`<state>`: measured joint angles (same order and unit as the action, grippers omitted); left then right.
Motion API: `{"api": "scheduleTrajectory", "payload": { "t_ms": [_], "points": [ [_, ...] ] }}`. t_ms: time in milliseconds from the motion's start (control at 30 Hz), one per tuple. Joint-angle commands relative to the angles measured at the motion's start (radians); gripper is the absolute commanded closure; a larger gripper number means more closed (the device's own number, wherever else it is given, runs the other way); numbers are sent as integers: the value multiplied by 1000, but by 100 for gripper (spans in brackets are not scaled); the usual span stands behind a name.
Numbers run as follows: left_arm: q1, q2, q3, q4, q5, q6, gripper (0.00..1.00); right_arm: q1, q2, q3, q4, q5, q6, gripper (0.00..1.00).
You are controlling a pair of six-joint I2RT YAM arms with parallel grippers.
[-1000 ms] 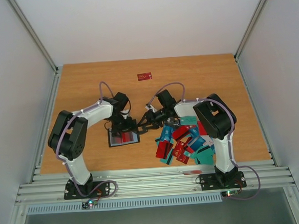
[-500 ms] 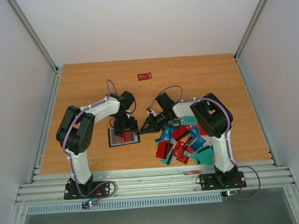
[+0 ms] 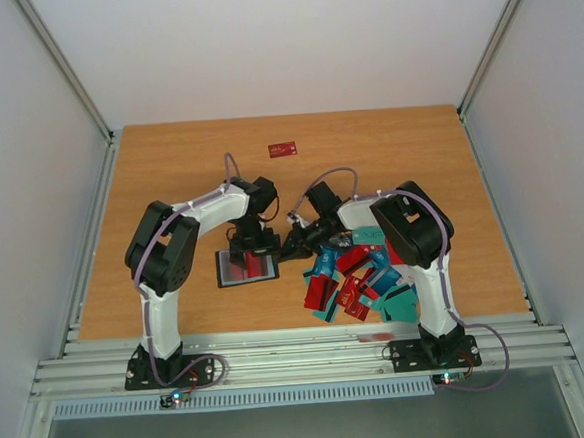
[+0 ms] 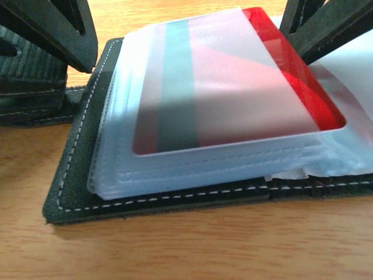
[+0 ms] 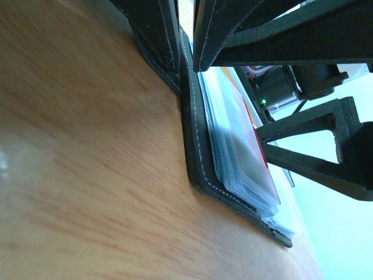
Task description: Put the credit cards into the card holder
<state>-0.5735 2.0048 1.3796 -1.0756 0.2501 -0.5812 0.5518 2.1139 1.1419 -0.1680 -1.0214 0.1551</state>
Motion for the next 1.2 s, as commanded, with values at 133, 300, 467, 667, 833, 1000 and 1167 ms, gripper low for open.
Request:
{"api": "scheduleTrajectory", "payload": {
  "t_ms": [133,300,467,667,833,1000,1167],
  "points": [
    [-34,-29,-16,71,-12,-15,5,13,-22,-39,-2,29,8,91],
    [-39,-110,-80,119,-29,-9,4,13,-35,-55,-8,26,8,92],
    [-44,-91,-82,147,-24,-12,7,13,-15,-25,-59,31,-25,93],
    [-71,-43,-24,132,-3,-13,8,18,-1,-18,-61,39,-20,95],
    [-76,9,44,93,11,10,7,22,6,-3,-82,36,-24,96],
    [-77,-17,57,80,9,-11,1,21,9,19,-107,41,-29,98],
    [-68,-143,12,79,-88,4,1,20,-20,11,-124,52,-35,98]
  ]
}}
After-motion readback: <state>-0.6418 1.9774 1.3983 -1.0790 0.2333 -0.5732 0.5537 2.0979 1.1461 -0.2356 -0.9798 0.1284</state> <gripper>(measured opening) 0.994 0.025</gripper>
